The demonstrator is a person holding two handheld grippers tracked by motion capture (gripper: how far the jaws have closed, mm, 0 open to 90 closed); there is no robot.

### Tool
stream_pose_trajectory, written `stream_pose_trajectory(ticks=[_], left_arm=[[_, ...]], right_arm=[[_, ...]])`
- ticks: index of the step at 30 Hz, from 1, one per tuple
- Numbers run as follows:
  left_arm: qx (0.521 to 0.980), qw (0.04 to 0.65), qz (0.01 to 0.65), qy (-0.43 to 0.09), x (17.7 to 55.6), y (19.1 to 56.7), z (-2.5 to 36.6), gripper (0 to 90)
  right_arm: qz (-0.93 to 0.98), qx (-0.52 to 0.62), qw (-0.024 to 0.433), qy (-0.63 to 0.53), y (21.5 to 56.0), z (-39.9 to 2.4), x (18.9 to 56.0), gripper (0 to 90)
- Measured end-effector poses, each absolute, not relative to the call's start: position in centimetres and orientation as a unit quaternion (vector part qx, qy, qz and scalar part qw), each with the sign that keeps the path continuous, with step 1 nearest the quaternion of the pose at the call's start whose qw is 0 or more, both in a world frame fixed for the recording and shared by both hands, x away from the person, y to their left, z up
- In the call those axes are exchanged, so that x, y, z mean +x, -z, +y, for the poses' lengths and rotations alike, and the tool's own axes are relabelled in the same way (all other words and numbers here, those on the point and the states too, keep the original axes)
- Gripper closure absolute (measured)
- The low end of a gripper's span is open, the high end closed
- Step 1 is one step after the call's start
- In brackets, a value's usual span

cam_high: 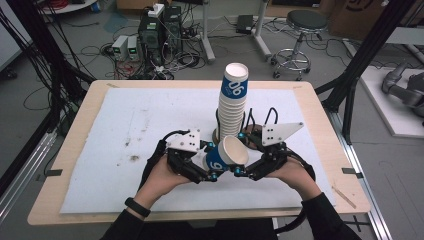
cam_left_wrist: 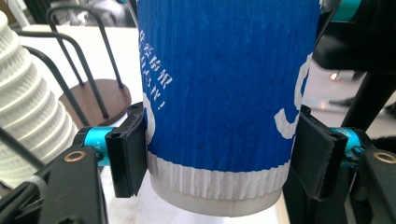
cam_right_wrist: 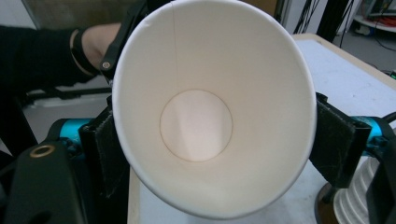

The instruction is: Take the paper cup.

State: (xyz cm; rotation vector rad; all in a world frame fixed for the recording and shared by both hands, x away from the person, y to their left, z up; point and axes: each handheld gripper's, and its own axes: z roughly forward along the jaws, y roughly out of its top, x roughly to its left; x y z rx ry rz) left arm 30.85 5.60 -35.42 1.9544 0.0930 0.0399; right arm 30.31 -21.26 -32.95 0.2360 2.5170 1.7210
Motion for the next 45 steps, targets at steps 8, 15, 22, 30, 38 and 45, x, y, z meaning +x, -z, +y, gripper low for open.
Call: stream_pose_trajectory(ticks=[8, 15, 22, 30, 38, 45], left_arm=[[0.789, 0.612, 0.048, 0.000, 31.1, 35.6, 6.1, 29.5], [0.762, 0.644, 0.062, 0.019, 31.3, 36.1, 6.3, 29.5], [0.773, 0.631, 0.064, 0.012, 31.1, 36.0, 6.2, 29.0], [0.828, 0.557, 0.056, -0.040, 30.4, 35.5, 4.9, 24.9], [0.795, 0.604, 0.057, -0.012, 30.6, 36.5, 4.7, 29.5], [0.793, 0.606, 0.055, -0.008, 30.5, 36.5, 4.6, 29.7]], right_arm=[[0.785, 0.098, 0.006, -0.611, 33.1, -21.5, 30.4, 18.1], [0.753, 0.117, 0.009, -0.647, 33.3, -20.9, 30.3, 21.5], [0.761, 0.108, 0.013, -0.640, 33.2, -21.0, 30.3, 25.1], [0.802, 0.088, 0.042, -0.589, 32.7, -20.7, 30.0, 25.1], [0.787, 0.098, 0.032, -0.608, 32.9, -20.4, 29.9, 20.3], [0.772, 0.101, 0.012, -0.627, 32.8, -20.2, 29.9, 18.9]])
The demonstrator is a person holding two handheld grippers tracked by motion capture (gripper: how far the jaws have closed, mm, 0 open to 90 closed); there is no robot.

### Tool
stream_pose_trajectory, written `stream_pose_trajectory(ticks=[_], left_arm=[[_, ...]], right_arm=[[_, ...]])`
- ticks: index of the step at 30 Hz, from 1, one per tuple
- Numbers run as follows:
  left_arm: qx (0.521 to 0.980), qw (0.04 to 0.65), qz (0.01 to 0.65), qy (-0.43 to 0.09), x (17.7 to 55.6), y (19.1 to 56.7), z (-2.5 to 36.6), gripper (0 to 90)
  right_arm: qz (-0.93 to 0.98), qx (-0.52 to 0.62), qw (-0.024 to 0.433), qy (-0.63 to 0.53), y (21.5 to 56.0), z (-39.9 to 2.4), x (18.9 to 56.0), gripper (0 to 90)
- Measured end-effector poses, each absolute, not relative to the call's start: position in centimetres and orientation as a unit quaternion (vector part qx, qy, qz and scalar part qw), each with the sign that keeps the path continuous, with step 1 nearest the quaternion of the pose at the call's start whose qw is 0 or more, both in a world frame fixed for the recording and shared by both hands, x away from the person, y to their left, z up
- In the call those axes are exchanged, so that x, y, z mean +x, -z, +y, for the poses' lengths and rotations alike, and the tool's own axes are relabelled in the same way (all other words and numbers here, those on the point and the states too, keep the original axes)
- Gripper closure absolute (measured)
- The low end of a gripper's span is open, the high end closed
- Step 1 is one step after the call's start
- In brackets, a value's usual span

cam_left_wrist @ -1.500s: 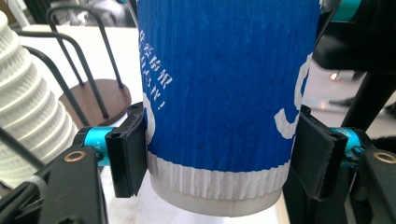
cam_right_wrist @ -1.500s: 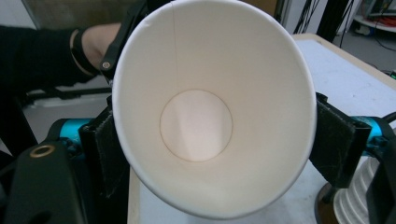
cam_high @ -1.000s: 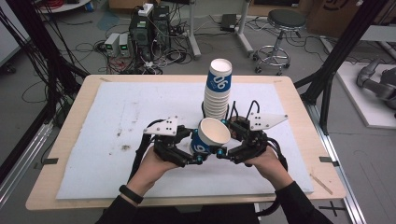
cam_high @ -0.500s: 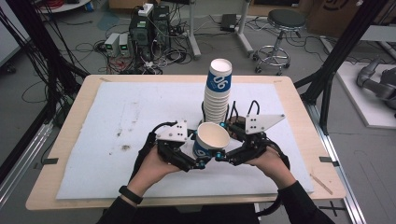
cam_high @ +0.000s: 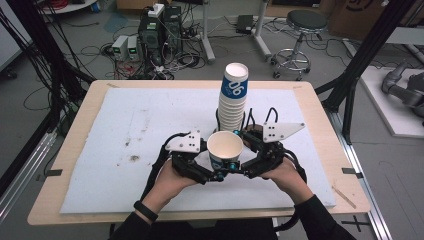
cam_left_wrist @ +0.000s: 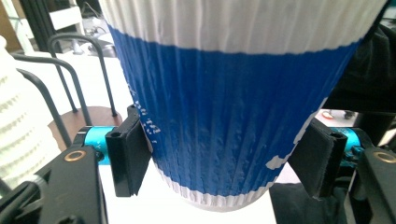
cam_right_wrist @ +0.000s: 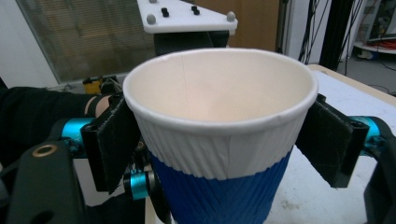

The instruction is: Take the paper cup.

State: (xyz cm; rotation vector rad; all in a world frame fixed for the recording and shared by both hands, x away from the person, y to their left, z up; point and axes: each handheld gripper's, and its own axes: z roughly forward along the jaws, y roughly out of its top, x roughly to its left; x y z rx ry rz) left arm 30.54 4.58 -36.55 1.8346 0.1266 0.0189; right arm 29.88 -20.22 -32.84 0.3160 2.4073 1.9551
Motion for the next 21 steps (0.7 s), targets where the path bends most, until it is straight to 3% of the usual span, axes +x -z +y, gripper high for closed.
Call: stream_pose_trajectory(ticks=[8, 13, 21], left_arm=[[0.796, 0.603, 0.055, 0.000, 30.55, 36.51, 4.50, 29.6], [0.784, 0.616, 0.076, 0.006, 30.40, 36.19, 4.29, 21.0], [0.767, 0.637, 0.079, 0.011, 30.24, 35.63, 4.11, 20.6]], right_arm=[[0.770, 0.100, 0.017, -0.630, 32.96, -20.08, 29.77, 21.8], [0.762, 0.103, 0.017, -0.639, 33.03, -20.15, 29.82, 22.0], [0.762, 0.100, 0.018, -0.640, 33.23, -19.77, 29.64, 22.7]])
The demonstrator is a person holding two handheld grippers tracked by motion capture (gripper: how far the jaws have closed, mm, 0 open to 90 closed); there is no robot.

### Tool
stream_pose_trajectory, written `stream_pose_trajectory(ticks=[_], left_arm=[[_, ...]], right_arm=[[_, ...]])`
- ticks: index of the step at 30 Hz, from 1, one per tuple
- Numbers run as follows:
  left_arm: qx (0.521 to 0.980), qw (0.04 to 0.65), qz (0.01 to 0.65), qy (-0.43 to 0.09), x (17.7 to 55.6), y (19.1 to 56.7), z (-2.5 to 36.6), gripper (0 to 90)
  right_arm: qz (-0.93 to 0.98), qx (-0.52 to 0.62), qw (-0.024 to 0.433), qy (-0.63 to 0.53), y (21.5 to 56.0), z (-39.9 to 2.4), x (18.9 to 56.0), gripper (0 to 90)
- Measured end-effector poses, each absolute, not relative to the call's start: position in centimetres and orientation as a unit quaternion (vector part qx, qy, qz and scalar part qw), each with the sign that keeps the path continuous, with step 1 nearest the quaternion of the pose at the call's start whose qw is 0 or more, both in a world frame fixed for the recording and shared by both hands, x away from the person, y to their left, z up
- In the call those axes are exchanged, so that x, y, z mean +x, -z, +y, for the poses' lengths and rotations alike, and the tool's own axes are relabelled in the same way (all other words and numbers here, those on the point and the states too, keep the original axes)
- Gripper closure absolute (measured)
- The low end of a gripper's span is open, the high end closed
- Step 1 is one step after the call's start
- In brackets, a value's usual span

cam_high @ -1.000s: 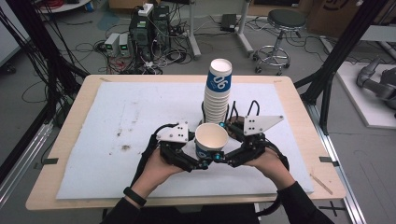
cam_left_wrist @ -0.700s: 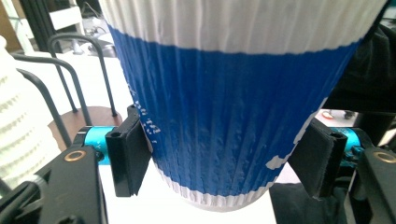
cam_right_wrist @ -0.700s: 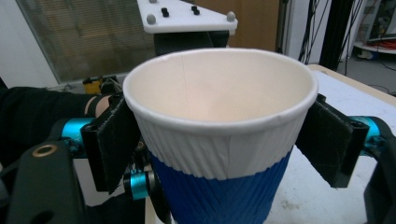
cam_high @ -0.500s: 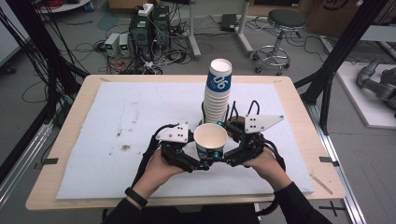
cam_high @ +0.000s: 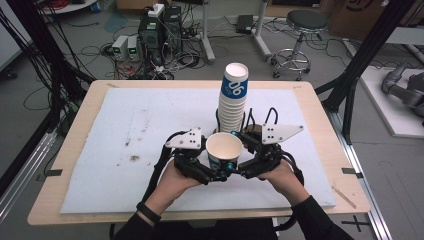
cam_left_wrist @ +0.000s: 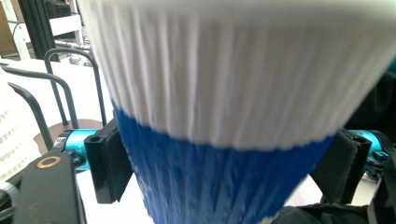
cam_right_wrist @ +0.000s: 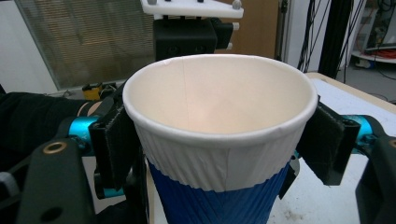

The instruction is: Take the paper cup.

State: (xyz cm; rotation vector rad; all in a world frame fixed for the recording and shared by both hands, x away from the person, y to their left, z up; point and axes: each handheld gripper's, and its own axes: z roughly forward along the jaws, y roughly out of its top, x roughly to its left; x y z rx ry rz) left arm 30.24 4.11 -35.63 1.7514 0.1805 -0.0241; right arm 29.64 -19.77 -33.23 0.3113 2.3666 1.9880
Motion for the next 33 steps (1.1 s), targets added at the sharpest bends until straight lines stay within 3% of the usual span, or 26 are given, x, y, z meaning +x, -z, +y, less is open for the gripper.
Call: stream_pose_trajectory(ticks=[5, 14, 33], left_arm=[[0.762, 0.643, 0.079, 0.011, 30.3, 35.5, 4.4, 25.3], [0.764, 0.640, 0.077, 0.013, 30.4, 35.6, 4.5, 25.4], [0.753, 0.651, 0.091, -0.011, 30.8, 34.5, 6.8, 25.5]], right_arm=[[0.758, 0.100, 0.016, -0.644, 33.2, -19.7, 29.6, 23.2], [0.763, 0.095, 0.013, -0.639, 33.1, -19.8, 29.7, 18.2], [0.771, 0.091, 0.015, -0.630, 32.9, -22.4, 30.6, 16.5]])
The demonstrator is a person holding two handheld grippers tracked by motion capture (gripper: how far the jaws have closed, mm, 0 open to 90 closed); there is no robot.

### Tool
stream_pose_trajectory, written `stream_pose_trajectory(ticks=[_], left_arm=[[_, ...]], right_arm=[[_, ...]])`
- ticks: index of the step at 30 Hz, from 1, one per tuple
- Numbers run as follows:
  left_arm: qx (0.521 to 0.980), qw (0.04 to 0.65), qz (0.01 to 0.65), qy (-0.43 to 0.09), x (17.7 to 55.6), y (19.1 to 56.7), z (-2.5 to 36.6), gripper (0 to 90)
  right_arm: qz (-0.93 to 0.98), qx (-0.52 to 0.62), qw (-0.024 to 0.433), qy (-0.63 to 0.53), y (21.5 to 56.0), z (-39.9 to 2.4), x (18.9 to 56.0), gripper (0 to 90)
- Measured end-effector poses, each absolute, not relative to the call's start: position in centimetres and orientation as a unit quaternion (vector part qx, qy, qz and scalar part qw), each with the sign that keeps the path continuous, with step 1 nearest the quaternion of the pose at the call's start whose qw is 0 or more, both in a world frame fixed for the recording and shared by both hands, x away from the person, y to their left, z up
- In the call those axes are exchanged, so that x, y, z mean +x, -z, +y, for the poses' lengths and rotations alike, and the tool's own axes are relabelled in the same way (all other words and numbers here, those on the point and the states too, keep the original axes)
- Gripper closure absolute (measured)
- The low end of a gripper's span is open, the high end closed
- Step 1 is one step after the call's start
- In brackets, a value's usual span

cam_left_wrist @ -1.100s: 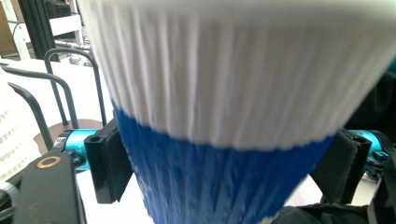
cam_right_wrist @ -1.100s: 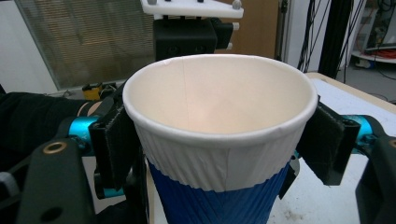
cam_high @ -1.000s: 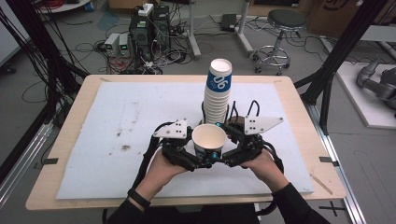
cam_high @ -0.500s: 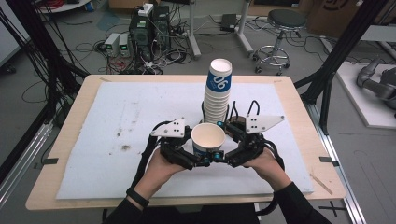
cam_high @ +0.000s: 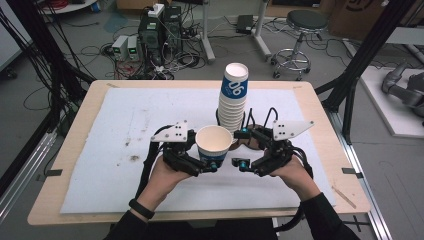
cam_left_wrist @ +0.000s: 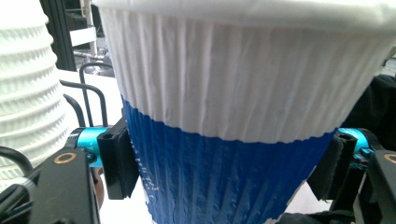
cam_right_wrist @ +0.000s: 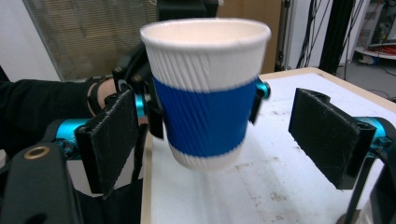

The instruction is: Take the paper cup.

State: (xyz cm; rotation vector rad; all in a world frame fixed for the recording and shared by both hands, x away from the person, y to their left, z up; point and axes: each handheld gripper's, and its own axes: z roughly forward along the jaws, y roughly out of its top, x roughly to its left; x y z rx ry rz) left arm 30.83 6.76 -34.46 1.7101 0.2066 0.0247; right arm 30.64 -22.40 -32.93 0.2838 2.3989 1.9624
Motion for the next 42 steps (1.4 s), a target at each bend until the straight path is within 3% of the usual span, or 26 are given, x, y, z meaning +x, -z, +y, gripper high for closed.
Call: stream_pose_trajectory(ticks=[22, 28, 33, 36, 42], left_arm=[[0.740, 0.667, 0.091, 0.004, 30.1, 34.1, 5.9, 25.5], [0.741, 0.665, 0.089, 0.006, 30.1, 34.3, 5.7, 25.5], [0.740, 0.667, 0.089, 0.007, 30.1, 34.1, 5.7, 22.5], [0.732, 0.675, 0.091, 0.003, 30.0, 33.6, 6.0, 16.1], [0.726, 0.682, 0.089, -0.002, 29.9, 33.0, 6.3, 16.4]], right_arm=[[0.794, 0.091, 0.009, -0.601, 36.0, -18.5, 30.0, 17.0], [0.792, 0.087, 0.007, -0.604, 36.2, -18.2, 30.0, 30.0], [0.790, 0.082, 0.012, -0.608, 36.3, -18.3, 29.8, 30.4], [0.791, 0.081, 0.014, -0.606, 36.4, -18.3, 29.8, 30.5], [0.792, 0.078, 0.012, -0.606, 36.6, -18.0, 29.7, 30.5]])
